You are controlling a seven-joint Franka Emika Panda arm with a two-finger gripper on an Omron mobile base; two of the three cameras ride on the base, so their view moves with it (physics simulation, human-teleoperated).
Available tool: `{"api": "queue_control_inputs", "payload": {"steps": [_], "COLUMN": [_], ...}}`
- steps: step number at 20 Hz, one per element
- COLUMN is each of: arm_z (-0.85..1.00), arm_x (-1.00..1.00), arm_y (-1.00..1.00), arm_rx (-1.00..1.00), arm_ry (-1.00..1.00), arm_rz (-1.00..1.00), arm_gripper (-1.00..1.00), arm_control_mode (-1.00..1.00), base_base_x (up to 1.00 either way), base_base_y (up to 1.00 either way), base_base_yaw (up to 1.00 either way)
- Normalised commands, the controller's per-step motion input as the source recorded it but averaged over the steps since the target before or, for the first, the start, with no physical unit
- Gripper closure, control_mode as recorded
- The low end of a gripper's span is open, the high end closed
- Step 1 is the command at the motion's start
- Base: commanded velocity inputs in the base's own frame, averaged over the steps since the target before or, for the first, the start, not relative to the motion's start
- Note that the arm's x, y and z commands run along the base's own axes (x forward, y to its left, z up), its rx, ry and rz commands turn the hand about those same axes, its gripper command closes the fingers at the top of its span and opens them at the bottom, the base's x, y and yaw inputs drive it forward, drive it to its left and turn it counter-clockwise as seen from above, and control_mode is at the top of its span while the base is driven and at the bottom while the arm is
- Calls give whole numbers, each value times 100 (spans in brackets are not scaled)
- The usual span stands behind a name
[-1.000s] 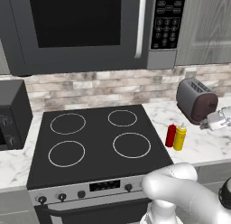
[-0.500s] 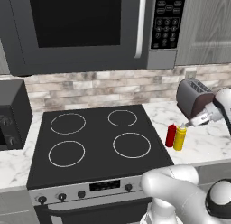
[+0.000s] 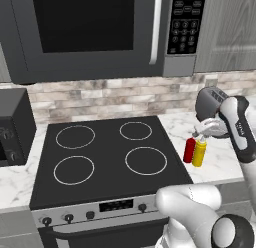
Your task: Take 2 condiments from the cabinet and move them on the counter near the stove.Make sure the condiments are lined up with each other, next to each other.
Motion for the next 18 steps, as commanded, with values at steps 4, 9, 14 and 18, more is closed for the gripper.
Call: {"api": "queue_control_inputs", "payload": {"steps": [4,9,14,18], "arm_z": [15,0,-1,0], "arm_x": [0,5,1,0], "arm_y": [36,48,60,12], "arm_rx": [-11,-16,-17,-1], "arm_ry": [37,16,0,0], "arm_rz": [-26,-19,-15,-2], "arm_gripper": [-100,-100,-100,-100], "arm_control_mode": [-100,-100,-100,-100], "base_base_x": [0,0,0,0], "base_base_y": [0,0,0,0], "base_base_yaw": [0,0,0,0]}}
